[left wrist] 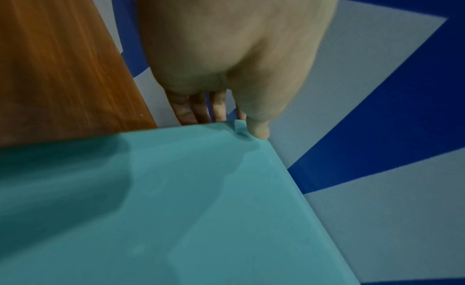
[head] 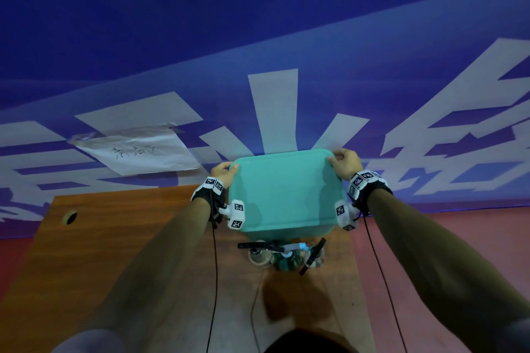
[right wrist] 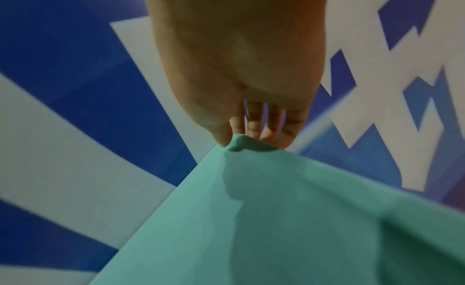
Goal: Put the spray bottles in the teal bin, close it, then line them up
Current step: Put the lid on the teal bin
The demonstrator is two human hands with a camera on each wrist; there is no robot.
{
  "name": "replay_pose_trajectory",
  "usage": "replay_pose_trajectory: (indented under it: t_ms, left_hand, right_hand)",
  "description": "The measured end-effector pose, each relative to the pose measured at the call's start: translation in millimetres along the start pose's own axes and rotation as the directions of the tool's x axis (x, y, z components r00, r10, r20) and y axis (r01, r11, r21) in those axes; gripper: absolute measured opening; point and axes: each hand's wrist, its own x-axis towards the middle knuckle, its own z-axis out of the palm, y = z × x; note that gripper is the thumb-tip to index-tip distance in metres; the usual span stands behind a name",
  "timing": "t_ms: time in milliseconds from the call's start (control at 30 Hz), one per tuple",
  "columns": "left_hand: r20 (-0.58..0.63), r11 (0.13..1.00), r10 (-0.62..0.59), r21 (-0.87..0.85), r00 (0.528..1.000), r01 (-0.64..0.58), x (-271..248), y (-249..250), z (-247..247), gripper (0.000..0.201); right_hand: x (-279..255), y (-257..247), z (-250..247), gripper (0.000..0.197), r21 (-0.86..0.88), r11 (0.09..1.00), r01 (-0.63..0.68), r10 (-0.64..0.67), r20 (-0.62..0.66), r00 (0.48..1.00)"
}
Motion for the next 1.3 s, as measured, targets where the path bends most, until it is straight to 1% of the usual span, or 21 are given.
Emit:
replay_pose_trajectory:
  t_ms: [100,167,233,300,333,433,500,600,633,767,867,967,1067,1167,1233,1300]
  left_hand:
    - [0.012,0.996,-0.003,-0.087,1.000,0.004,5,0,4,0.020]
    - [0.036,0.993,0.001,-0.116,0.999,0.003,11,-1,6,0.016]
    - [0.055,0.989,-0.020,-0.148,0.998,0.028,18,-5,7,0.011]
    - [0.083,0.976,-0.049,-0.206,0.995,0.065,27,-8,8,0.014]
    - [0.106,0.971,-0.049,-0.226,0.993,0.072,27,-5,9,0.015]
    - [0.149,0.972,-0.032,-0.224,0.988,0.065,26,0,13,0.006]
    - [0.146,0.980,-0.027,-0.189,0.989,0.055,28,1,15,0.010]
    - [0.135,0.985,-0.041,-0.159,0.990,0.062,28,4,17,0.031]
    - [0.133,0.988,-0.051,-0.136,0.990,0.069,26,7,17,0.035]
    - [0.180,0.994,-0.080,-0.060,0.980,0.092,33,8,16,0.038]
    - [0.187,0.992,-0.102,-0.056,0.977,0.114,55,-9,17,0.043]
    - [0.142,0.995,-0.089,-0.037,0.986,0.095,34,5,16,0.038]
    - [0.126,0.993,-0.062,0.104,0.990,0.049,19,19,14,0.041]
    - [0.142,0.959,-0.071,0.282,0.987,0.029,11,25,7,0.054]
    - [0.150,0.934,-0.070,0.356,0.986,0.012,6,19,3,0.061]
    - [0.141,0.913,-0.019,0.406,0.990,-0.040,-3,12,-1,0.060]
  right_hand:
    - [10,6,8,0.034,0.184,0.982,-0.037,0.039,-0.008,0.999]
    - [14,8,13,0.032,0.263,0.964,-0.043,0.046,-0.008,0.999]
    - [16,9,17,0.030,0.310,0.950,-0.040,0.043,-0.001,0.999]
    - [18,8,20,0.029,0.334,0.942,-0.021,0.015,0.018,1.000]
    - [18,8,20,0.028,0.335,0.942,-0.008,-0.002,0.027,1.000]
    - [18,10,23,0.024,0.339,0.941,0.011,-0.023,0.031,0.999]
    - [18,11,23,0.023,0.310,0.950,0.039,-0.047,0.019,0.999]
    - [19,10,23,0.022,0.259,0.964,0.061,-0.065,0.008,0.998]
    - [20,8,24,0.021,0.249,0.966,0.061,-0.063,0.002,0.998]
    - [22,10,28,0.021,0.216,0.974,0.065,-0.063,-0.015,0.998]
    - [24,13,28,0.021,0.212,0.976,0.051,-0.051,-0.005,0.999]
    - [25,12,28,0.023,0.203,0.979,0.021,-0.025,0.014,1.000]
    - [30,13,28,0.025,0.154,0.988,-0.002,-0.001,0.019,1.000]
    - [30,12,25,0.034,0.102,0.993,-0.057,0.052,0.057,0.997]
    - [25,8,22,0.041,0.087,0.993,-0.080,0.074,0.071,0.995]
    - [18,4,20,0.048,0.077,0.993,-0.087,0.080,0.084,0.993]
